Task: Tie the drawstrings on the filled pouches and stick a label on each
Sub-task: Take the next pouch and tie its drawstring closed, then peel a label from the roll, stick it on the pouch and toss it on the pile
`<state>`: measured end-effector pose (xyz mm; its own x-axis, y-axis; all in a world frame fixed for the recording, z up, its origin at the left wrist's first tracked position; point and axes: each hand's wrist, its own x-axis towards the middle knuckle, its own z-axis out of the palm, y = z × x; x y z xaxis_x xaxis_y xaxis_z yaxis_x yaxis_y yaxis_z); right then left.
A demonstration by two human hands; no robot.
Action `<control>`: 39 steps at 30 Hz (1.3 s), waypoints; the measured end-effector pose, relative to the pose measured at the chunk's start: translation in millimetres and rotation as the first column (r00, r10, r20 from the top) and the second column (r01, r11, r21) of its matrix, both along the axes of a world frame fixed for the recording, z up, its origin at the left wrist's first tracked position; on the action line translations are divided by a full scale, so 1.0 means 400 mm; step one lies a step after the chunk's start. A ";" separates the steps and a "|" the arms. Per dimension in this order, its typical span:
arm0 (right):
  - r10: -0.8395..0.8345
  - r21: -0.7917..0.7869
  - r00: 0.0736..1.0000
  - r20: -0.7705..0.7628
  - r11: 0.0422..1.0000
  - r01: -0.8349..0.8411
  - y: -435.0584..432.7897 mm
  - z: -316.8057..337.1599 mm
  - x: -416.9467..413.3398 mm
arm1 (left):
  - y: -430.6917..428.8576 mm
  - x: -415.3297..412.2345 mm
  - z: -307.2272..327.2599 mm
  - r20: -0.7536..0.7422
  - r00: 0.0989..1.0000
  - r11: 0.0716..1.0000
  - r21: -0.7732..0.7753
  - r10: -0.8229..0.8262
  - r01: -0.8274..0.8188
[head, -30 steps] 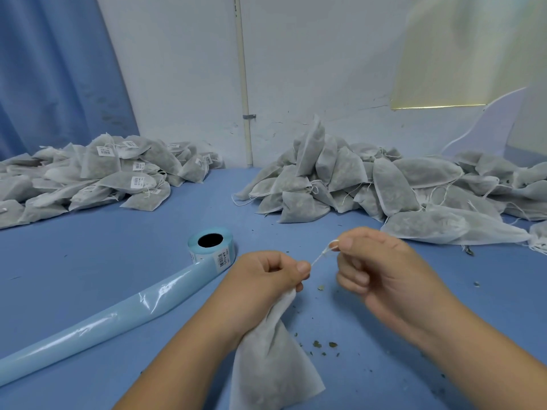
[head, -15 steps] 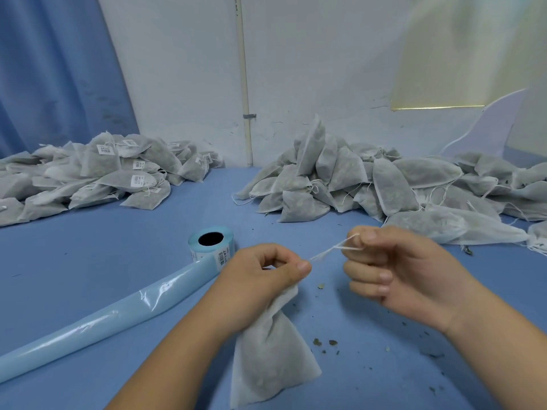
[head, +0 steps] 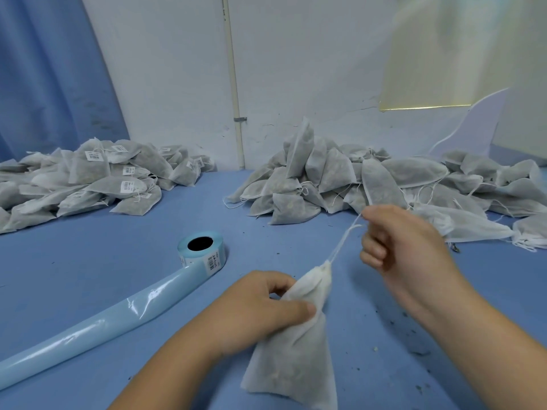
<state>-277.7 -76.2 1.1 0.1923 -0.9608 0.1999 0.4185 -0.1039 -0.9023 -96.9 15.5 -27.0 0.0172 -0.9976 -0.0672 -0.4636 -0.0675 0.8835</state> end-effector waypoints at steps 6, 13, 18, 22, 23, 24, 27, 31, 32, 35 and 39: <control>-0.133 -0.609 0.903 -0.408 0.777 -0.161 0.083 -0.026 0.032 | -0.014 -0.010 -0.017 -0.079 0.954 0.930 -0.210 0.291 -0.301; -0.413 -0.720 0.604 -0.681 0.528 -0.450 0.088 -0.060 0.044 | -0.022 -0.007 -0.014 -0.225 0.930 0.904 -0.252 0.292 -0.345; -0.361 -0.691 0.626 -0.692 0.583 -0.428 0.072 -0.060 0.036 | -0.021 -0.008 -0.007 -0.431 0.891 0.973 -0.105 0.142 -0.206; -0.257 -0.681 0.719 -0.646 0.618 -0.392 0.071 -0.058 0.035 | -0.011 0.013 0.004 -0.497 0.864 0.990 -0.060 0.080 -0.127; -0.246 -0.692 0.735 -0.632 0.607 -0.392 0.074 -0.058 0.035 | -0.005 0.022 0.006 -0.508 0.858 0.991 -0.052 0.081 -0.125; -0.252 -0.711 0.744 -0.619 0.582 -0.395 0.078 -0.059 0.037 | 0.005 0.030 0.008 -0.514 0.853 0.989 -0.049 0.094 -0.139; -0.256 -0.739 0.757 -0.601 0.537 -0.406 0.093 -0.072 0.051 | 0.055 0.063 0.018 -0.404 0.887 0.970 -0.005 0.222 -0.245; -0.115 -0.578 0.705 -0.700 0.671 -0.465 0.092 -0.098 0.111 | 0.137 0.159 0.032 -0.173 0.886 0.897 -0.027 0.431 -0.442; -0.100 -0.525 0.665 -0.740 0.704 -0.479 0.085 -0.103 0.134 | 0.153 0.188 0.035 -0.205 0.851 0.866 -0.023 0.484 -0.499; -0.070 -0.385 0.569 -0.820 0.803 -0.456 0.064 -0.111 0.224 | 0.167 0.265 0.023 -0.484 0.613 0.743 0.124 0.624 -0.658; -0.070 -0.294 0.556 -0.828 0.899 -0.326 0.043 -0.109 0.367 | 0.138 0.307 0.014 -0.739 0.418 0.780 0.227 0.528 -0.583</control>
